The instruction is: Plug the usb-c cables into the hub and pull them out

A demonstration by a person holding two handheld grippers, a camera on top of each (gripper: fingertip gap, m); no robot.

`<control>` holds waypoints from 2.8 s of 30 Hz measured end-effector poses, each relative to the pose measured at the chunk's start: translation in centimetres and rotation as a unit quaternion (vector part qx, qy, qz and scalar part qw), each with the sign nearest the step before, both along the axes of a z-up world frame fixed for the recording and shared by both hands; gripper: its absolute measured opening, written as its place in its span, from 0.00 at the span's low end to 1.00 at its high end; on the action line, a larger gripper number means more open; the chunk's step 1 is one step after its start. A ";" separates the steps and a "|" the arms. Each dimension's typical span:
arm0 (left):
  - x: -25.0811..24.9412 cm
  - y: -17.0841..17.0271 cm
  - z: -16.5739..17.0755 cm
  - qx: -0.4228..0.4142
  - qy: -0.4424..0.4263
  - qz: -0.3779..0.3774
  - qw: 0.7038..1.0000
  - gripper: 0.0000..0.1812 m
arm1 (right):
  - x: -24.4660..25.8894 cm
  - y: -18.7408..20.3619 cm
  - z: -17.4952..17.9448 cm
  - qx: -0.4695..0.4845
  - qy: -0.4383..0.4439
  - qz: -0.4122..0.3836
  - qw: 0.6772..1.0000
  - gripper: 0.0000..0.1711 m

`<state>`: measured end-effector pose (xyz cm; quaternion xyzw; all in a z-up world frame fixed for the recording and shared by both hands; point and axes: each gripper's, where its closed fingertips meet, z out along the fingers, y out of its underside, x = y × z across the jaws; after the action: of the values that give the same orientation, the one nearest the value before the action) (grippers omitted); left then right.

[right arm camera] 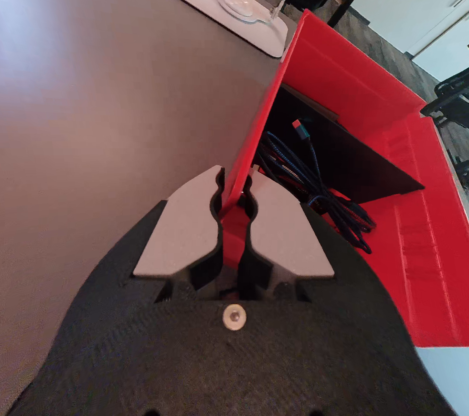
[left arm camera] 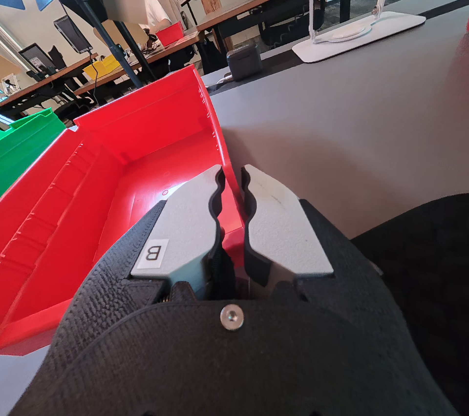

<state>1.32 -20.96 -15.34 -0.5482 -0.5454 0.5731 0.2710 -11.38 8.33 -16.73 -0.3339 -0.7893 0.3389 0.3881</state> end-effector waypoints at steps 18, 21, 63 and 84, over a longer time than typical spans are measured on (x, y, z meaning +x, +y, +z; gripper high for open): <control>2.5 -4.3 0.4 -0.036 0.037 0.095 0.994 0.04 | 7.0 -18.5 0.1 0.021 0.019 0.158 0.987 0.08; 3.0 -4.5 0.3 -0.042 0.033 0.102 0.993 0.05 | 7.5 -20.8 0.2 0.023 0.016 0.185 0.982 0.09; 11.7 -17.6 1.4 0.082 0.096 0.135 0.983 0.02 | 15.2 -30.8 0.6 -0.106 -0.020 0.305 0.946 0.06; -1.2 11.5 16.0 0.054 0.264 -0.172 0.947 0.06 | 7.9 1.4 16.9 -0.155 0.342 0.039 0.926 0.02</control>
<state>0.10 -9.47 0.67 -0.4470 -0.3818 0.6116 0.5296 -3.49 9.69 0.20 -0.2224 -0.5585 0.5655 0.5647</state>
